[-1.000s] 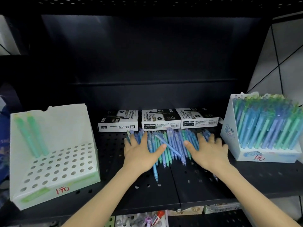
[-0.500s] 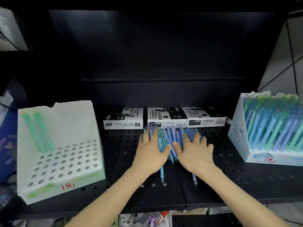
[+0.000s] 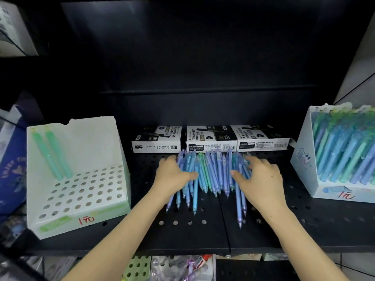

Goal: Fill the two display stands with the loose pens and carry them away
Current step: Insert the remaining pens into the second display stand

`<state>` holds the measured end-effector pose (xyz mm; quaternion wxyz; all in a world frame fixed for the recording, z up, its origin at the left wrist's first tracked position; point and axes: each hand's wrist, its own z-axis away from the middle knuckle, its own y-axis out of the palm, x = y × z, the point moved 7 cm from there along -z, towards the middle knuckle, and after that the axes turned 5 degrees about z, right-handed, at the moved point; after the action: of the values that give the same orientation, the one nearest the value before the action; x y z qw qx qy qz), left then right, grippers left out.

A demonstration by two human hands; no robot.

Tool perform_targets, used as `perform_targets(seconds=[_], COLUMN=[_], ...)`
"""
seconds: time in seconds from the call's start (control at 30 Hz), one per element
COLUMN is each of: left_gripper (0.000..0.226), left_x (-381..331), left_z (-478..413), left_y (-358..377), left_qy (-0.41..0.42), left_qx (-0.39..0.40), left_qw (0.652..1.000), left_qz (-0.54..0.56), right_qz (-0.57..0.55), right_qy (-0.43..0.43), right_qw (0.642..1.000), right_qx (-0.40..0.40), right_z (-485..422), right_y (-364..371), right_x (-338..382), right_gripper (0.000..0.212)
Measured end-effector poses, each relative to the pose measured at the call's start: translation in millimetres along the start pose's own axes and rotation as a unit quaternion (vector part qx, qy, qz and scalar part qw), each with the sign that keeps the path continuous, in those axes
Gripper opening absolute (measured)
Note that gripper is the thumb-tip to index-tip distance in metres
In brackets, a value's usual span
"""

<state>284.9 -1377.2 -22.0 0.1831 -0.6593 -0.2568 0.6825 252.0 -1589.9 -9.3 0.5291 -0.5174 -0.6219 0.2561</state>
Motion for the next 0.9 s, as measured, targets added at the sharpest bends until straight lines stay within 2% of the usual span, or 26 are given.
perform_targets(seconds=[0.17, 0.3, 0.33, 0.43, 0.63, 0.77, 0.9], left_gripper=[0.026, 0.012, 0.011, 0.027, 0.020, 0.019, 0.023], left_x=[5, 4, 2, 1, -2, -12, -11], left_z=[-5, -2, -1, 0, 8, 30, 52], left_y=[2, 0, -1, 0, -15, -39, -67], left_qy=[-0.031, 0.003, 0.018, 0.043, 0.066, 0.120, 0.156], left_qx=[0.027, 0.016, 0.012, 0.011, -0.037, -0.067, -0.077], left_qw=[0.998, 0.999, 0.999, 0.999, 0.997, 0.989, 0.979], left_qz=[0.042, 0.047, 0.040, -0.004, 0.035, 0.046, 0.103], right_qz=[-0.061, -0.102, -0.105, -0.120, -0.132, -0.225, -0.315], right_qy=[-0.004, 0.013, 0.018, 0.038, 0.048, 0.069, 0.021], right_qw=[0.998, 0.995, 0.994, 0.992, 0.990, 0.971, 0.948], right_qx=[-0.005, 0.004, 0.003, 0.007, -0.002, -0.028, -0.037], right_z=[-1, -1, -1, 0, 0, -7, -5], right_y=[2, -1, -1, -6, -9, -17, -37], right_x=[0, 0, -1, -1, -2, -8, 25], right_gripper=[0.051, 0.044, 0.043, 0.032, 0.029, 0.028, 0.021])
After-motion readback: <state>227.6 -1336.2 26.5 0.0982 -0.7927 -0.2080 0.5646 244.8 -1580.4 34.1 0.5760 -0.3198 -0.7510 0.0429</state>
